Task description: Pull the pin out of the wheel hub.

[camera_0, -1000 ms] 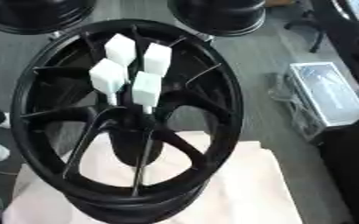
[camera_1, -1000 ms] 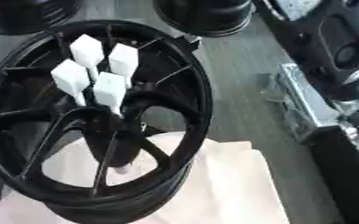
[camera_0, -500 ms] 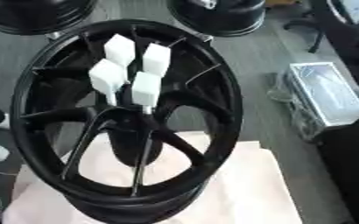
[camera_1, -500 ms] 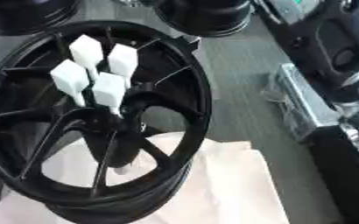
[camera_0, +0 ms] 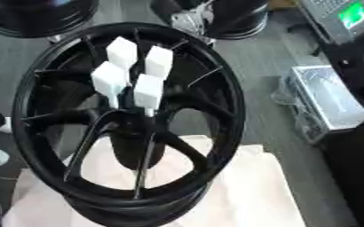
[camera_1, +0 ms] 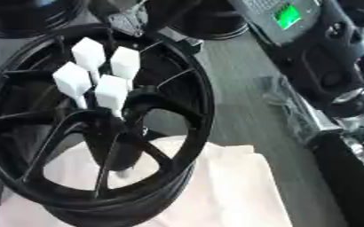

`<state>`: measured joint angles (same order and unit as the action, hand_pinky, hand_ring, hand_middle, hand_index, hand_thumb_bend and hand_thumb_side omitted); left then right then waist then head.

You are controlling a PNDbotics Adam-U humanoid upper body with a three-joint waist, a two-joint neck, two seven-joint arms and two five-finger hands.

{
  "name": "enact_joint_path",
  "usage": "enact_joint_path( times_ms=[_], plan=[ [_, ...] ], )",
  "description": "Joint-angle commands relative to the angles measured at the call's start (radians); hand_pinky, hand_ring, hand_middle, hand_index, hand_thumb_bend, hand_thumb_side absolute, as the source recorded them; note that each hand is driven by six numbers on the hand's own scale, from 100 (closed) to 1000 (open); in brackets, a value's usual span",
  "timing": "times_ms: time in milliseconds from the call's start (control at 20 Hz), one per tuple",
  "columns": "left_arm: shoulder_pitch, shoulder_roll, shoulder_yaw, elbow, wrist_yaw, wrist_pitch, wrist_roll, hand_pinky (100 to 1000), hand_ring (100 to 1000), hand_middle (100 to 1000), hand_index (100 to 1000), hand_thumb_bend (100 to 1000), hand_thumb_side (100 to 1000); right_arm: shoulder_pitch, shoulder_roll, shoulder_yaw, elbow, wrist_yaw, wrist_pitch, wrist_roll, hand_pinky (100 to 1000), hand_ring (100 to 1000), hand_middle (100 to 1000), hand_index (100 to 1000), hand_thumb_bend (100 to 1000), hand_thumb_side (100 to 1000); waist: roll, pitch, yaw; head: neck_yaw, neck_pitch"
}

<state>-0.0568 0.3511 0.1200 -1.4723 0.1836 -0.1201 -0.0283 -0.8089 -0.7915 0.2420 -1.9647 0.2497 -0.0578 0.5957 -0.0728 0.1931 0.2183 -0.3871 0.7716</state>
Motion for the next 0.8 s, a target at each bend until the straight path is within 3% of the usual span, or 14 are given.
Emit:
enact_joint_path(
  times_ms=[50, 400, 500, 800],
  plan=[
    [0.0, 0.025, 0.009, -0.005, -0.009, -0.002, 0.005, 907, 972, 986, 820, 131, 927, -0.008, -0.006, -0.001, 0.025, 0.045, -0.006, 0.017, 765, 734, 725, 878, 100, 220, 0.003, -0.024, -0.002, 0.008, -0.002],
    [0.008, 0.027, 0.008, 0.005, -0.016, -0.001, 0.007, 906, 971, 986, 820, 133, 938, 0.001, 0.007, 0.014, 0.08, 0.107, -0.041, 0.045, 764, 743, 727, 880, 100, 263, -0.003, -0.027, -0.011, 0.024, -0.002],
    [0.009, 0.027, 0.007, 0.008, -0.019, 0.0, 0.008, 906, 971, 986, 820, 134, 942, 0.004, 0.01, 0.021, 0.092, 0.109, -0.056, 0.064, 762, 737, 720, 880, 100, 317, -0.005, -0.027, -0.014, 0.026, -0.002],
    [0.008, 0.026, 0.002, 0.016, -0.023, 0.0, 0.005, 906, 971, 985, 820, 135, 948, 0.0, 0.015, 0.033, 0.104, -0.007, -0.063, 0.137, 752, 705, 700, 865, 100, 277, -0.005, -0.028, -0.014, 0.021, -0.002]
  ],
)
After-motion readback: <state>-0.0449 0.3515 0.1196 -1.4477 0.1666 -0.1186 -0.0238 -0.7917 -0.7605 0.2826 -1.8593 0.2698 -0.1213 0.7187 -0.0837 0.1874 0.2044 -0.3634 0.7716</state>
